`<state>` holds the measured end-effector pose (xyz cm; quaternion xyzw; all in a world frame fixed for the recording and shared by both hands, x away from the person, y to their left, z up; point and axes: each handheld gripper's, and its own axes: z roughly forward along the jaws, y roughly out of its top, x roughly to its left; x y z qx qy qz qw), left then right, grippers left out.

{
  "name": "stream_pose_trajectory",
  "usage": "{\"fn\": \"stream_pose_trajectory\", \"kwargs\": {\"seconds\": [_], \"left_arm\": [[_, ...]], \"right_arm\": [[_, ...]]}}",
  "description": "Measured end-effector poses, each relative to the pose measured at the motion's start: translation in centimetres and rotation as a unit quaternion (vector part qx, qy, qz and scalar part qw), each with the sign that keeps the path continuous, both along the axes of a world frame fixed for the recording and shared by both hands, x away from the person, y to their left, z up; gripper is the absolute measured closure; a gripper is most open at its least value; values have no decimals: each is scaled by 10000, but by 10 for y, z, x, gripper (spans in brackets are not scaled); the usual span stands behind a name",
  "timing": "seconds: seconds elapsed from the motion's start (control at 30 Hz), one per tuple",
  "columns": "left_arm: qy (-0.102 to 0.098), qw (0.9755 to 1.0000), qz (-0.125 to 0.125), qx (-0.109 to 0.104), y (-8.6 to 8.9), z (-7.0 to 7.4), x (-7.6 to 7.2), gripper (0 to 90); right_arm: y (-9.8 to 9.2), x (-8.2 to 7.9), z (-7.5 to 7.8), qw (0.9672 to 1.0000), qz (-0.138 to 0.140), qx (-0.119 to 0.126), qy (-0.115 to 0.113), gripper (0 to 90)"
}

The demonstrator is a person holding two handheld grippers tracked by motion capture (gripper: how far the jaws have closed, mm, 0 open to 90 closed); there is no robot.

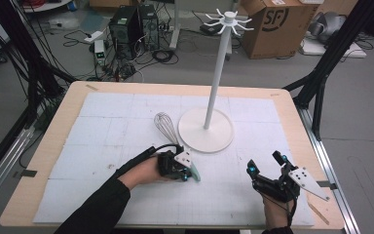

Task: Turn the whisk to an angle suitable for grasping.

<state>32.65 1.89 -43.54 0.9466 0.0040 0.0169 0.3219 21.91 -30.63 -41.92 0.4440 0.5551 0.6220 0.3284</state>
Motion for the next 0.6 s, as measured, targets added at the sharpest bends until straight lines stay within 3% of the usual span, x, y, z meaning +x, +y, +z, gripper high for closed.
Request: {"fn": "stream_pose_trajectory", "kwargs": {"seconds": [0.33,0.6], "left_arm": [[9,9999,100,18,-13,1,5,897],[-49,9998,116,157,-40,2,8,897]], "right_arm": [[-2,-1,0,10000,-28,44,0,4],[-6,-2,1,9999,-84,103,-5,4]]}}
